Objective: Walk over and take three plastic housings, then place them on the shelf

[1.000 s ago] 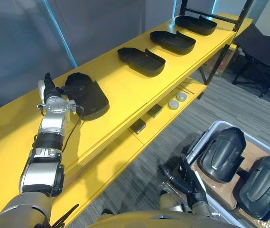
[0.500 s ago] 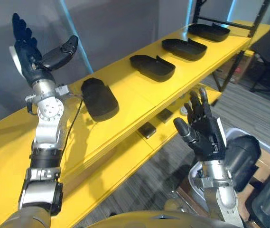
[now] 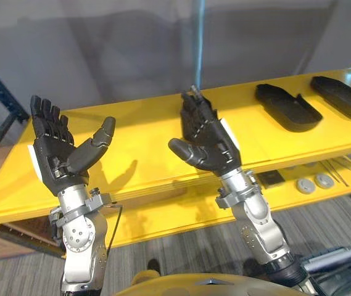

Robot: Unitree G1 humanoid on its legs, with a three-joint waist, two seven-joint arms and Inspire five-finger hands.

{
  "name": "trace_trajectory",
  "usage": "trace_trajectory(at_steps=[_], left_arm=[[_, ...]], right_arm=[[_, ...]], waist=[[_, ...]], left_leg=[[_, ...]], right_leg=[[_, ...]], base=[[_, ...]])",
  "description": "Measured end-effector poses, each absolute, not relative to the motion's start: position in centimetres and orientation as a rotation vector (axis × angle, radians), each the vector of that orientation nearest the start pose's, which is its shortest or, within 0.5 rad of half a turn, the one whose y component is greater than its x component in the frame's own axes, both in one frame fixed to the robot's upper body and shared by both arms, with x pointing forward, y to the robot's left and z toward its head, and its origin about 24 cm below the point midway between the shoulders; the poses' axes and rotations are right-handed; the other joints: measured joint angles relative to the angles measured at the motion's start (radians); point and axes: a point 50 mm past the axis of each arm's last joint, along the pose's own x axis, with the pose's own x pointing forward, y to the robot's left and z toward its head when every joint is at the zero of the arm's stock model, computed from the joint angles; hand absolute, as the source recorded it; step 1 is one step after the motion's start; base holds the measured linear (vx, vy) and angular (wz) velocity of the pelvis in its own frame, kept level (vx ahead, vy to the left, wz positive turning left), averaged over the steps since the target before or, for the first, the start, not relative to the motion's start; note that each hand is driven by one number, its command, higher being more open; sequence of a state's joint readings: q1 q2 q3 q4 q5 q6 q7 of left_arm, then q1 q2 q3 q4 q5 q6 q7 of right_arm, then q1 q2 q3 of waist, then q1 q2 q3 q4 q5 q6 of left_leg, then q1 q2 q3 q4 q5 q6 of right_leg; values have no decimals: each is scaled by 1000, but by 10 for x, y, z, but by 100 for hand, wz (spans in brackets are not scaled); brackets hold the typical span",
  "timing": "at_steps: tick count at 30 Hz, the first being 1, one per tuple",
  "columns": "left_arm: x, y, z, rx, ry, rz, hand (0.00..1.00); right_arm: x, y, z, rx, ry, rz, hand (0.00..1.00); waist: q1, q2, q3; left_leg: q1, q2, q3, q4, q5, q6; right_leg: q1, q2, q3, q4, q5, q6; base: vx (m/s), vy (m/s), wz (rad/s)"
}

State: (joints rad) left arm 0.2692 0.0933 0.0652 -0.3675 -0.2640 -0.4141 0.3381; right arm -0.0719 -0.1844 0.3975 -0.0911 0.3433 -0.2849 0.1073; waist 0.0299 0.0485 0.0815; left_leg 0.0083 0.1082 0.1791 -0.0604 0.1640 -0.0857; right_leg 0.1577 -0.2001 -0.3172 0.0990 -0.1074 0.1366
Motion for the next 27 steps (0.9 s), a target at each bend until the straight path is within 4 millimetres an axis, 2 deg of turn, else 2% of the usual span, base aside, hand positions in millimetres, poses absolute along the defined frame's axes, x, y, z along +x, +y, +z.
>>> trace_trajectory(at_steps=[6,10,13,15,16,27], left_arm=[[178,208,101,-212,-491,404,100],[176,205,97,-237,-470,389,100],[177,202,96,-260,-465,370,100],[177,200,95,-264,-463,362,100],[178,199,95,-267,-460,358,100],[181,188,87,-293,-420,325,100]], right_arm=[[265,-63,93,169,-285,457,100],[270,-47,91,161,-249,395,100],[268,-36,69,95,-159,340,100],[268,-31,48,61,-57,294,100],[267,-30,43,52,-33,283,100],[268,-31,46,-25,-126,126,100]], waist=[[25,-18,20],[42,-23,38],[49,-25,45],[53,-24,71],[53,-24,76],[50,-14,110]], left_leg=[[-27,-10,-41,0,13,7],[-30,-12,-51,-3,13,6],[-35,-13,-65,-22,24,4],[-36,-14,-67,-22,25,4],[-36,-14,-68,-22,25,4],[-50,-15,-79,-22,26,4]], right_leg=[[9,2,-38,-31,17,8],[14,4,-49,-36,16,6],[14,8,-64,-46,14,3],[15,9,-67,-47,14,3],[15,9,-67,-47,15,4],[11,10,-81,-48,13,0]], base=[[13,-2,17],[5,-12,10],[2,-27,14],[-2,-12,3],[0,0,0],[-1,-15,3]])
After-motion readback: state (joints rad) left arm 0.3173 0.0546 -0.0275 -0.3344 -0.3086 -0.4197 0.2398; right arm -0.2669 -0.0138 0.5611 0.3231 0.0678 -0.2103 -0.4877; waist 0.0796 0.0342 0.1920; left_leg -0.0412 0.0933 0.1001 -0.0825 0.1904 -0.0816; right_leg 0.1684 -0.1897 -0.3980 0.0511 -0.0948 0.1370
